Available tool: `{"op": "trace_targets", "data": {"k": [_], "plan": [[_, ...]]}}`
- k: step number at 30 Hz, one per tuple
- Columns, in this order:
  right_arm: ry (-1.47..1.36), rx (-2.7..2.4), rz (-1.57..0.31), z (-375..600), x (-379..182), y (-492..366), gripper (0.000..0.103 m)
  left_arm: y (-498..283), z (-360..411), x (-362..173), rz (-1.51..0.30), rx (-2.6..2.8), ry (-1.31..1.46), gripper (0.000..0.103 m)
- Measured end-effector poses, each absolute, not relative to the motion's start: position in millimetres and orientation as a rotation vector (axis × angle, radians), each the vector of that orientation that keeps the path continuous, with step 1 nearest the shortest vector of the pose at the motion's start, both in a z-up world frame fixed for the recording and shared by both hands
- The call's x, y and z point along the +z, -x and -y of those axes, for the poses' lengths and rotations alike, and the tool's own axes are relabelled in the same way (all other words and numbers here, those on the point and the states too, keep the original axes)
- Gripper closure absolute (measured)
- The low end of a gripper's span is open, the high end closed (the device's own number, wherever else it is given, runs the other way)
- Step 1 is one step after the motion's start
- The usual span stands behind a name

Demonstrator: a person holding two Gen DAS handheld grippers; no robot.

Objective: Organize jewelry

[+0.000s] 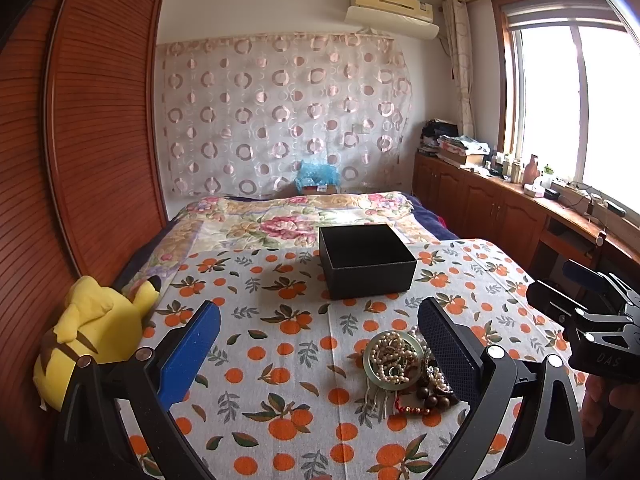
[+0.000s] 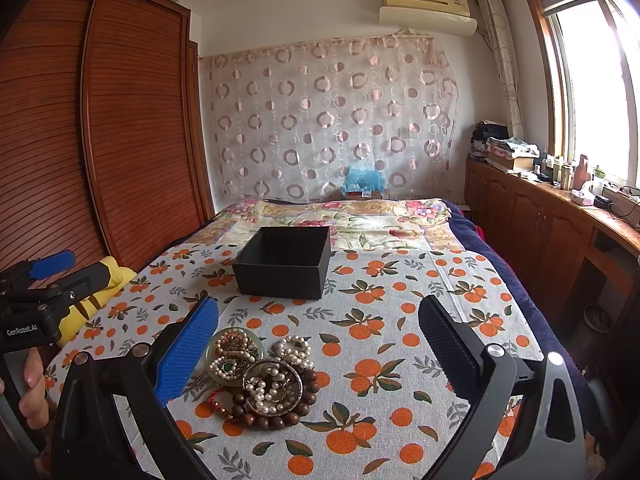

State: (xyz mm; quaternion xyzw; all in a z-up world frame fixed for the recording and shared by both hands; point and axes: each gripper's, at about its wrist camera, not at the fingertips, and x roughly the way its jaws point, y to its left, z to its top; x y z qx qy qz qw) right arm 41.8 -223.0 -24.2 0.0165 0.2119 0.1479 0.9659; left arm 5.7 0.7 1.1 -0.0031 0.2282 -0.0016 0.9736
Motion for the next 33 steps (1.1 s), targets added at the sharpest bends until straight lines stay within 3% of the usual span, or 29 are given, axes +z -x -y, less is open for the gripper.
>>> {"op": "trace_targets", "data": {"k": [33], "plan": [[-0.034,0.298,-0.431,223,-23,-40,0.002,2,-1,-1,-0.453,-0.003,0.005,0.007]]}}
